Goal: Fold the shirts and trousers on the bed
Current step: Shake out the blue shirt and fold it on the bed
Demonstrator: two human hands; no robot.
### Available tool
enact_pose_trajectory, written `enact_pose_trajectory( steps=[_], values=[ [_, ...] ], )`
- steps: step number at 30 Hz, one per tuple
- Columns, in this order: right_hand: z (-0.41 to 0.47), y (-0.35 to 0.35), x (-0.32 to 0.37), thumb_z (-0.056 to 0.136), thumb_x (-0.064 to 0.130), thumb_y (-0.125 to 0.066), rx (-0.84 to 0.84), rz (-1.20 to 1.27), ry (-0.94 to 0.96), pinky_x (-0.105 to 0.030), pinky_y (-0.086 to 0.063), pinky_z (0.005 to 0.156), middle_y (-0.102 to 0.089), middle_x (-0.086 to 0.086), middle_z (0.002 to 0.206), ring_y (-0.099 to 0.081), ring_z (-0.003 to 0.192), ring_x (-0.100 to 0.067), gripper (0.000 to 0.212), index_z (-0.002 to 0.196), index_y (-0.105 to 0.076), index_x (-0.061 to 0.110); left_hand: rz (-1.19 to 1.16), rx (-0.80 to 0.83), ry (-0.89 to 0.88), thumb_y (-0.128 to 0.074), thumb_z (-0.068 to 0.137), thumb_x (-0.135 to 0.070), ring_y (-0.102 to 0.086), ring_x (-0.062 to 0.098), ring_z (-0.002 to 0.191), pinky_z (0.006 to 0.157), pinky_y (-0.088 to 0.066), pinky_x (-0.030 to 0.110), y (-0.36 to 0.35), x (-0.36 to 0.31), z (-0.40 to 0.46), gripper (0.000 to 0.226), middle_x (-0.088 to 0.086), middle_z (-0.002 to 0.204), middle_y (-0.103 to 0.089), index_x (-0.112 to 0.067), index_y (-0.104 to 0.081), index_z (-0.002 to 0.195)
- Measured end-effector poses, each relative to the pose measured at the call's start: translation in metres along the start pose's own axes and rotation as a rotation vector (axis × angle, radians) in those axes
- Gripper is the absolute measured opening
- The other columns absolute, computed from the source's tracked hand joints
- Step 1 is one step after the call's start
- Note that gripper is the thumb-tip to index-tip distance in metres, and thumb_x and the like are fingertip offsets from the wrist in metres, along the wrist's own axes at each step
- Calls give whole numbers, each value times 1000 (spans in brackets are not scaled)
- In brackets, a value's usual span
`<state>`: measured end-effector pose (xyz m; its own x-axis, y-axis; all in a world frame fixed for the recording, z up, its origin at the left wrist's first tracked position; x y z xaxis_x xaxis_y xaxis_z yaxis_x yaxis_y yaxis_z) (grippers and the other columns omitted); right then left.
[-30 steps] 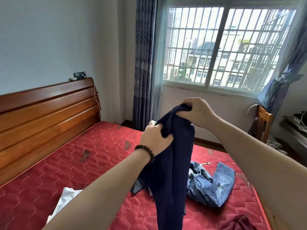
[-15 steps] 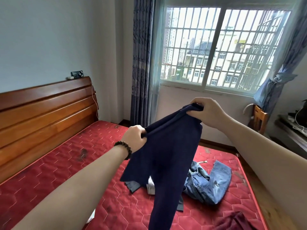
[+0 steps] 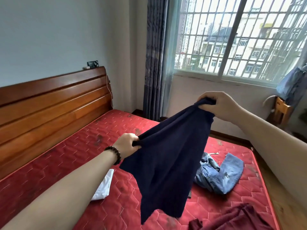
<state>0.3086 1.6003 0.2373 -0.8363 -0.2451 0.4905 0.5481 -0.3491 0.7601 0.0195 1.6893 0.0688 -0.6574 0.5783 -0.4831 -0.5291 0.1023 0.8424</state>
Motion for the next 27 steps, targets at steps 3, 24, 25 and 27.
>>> enact_pose_trajectory(
  steps=[3, 24, 25, 27],
  values=[
    [-7, -8, -7, 83, 3, -61, -30, 62, -21, -21, -47, 73, -69, 7, 86, -60, 82, -6, 21, 86, -70, 22, 10, -9, 87, -71, 82, -17, -63, 19, 82, 71, -43, 22, 2, 19, -23, 17, 3, 85, -67, -8, -74, 97],
    [-127, -111, 94, 82, 3, -70, -166, 538, -439, -20, -53, 57, -68, 0, 73, -61, 61, -8, 15, 90, -70, 15, -702, -116, 253, -70, 83, -4, -57, 16, 70, 62, -48, 19, 104, 159, -184, 2, 8, 74, -66, -5, -70, 82],
    [-137, -120, 103, 81, 3, -70, -162, 537, -462, -20, -53, 55, -68, 1, 71, -61, 60, -8, 15, 91, -70, 14, -738, -93, 258, -68, 84, -4, -57, 15, 67, 61, -48, 20, 106, 167, -198, 2, 10, 76, -64, -4, -69, 82],
    [-156, -138, 121, 80, 5, -71, -151, 531, -508, -20, -51, 52, -66, 3, 68, -60, 58, -6, 14, 89, -70, 16, -837, -65, 286, -65, 87, -5, -56, 10, 61, 56, -48, 18, 111, 182, -224, 3, 8, 75, -62, -5, -67, 84]
  ],
)
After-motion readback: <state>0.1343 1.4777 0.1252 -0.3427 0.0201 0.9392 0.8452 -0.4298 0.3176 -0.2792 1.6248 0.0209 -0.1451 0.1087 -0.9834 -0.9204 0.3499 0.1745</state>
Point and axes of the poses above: each hand's wrist, its own z-axis towards the middle knuckle, its own y-axis out of the back of the hand, x = y × z, the point moved 5 cm from there along z, towards the middle knuckle
